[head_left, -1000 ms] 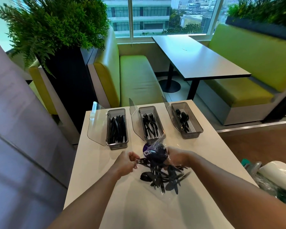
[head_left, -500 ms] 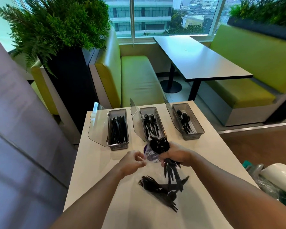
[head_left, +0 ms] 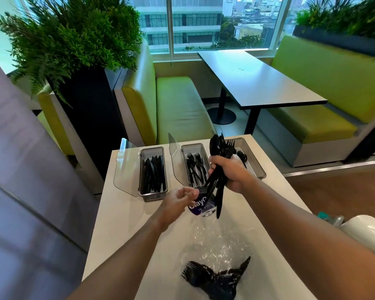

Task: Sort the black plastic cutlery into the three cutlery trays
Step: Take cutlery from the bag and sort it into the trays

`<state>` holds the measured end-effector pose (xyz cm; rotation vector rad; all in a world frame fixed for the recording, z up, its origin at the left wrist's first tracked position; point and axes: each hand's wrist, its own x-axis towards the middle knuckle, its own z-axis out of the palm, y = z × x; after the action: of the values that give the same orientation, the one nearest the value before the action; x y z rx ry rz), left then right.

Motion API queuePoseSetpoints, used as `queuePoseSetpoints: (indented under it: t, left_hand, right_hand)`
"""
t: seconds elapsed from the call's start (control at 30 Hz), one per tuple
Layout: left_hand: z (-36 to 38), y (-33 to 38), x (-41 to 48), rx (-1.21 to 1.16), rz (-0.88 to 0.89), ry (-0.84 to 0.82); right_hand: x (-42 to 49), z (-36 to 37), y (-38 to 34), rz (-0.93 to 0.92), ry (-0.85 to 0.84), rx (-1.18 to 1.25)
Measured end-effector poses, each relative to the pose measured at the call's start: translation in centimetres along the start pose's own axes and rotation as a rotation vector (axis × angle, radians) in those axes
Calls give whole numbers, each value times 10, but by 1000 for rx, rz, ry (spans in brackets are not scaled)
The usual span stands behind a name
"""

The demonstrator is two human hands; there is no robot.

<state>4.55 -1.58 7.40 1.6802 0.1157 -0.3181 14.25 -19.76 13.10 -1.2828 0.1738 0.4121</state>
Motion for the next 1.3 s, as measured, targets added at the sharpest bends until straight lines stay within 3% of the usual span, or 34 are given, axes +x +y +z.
queuePoseSetpoints:
  t: [0.23, 0.33, 0.47, 0.63, 0.83, 1.07, 1.3]
  left_hand:
    - [19, 43, 12, -139, 48, -165]
    - [27, 48, 12, -86, 30, -107]
    - [31, 41, 14, 12, 51, 13]
    - [32, 32, 16, 54, 98, 29]
    - [28, 26, 13, 66, 134, 0]
    - [24, 23, 10, 30, 190, -16]
    - [22, 9, 12, 87, 126, -42]
  right_hand:
    - [-7, 30, 19, 31, 15, -35]
    - [-5, 35, 32, 8, 63, -124]
    - [-8, 39, 42, 7, 88, -51]
    - [-9, 40, 51, 26, 105, -50]
    - [-18, 40, 45, 44, -68, -100]
    - [-21, 35, 32, -34, -185, 27]
    - [-13, 33, 13, -165, -9, 149]
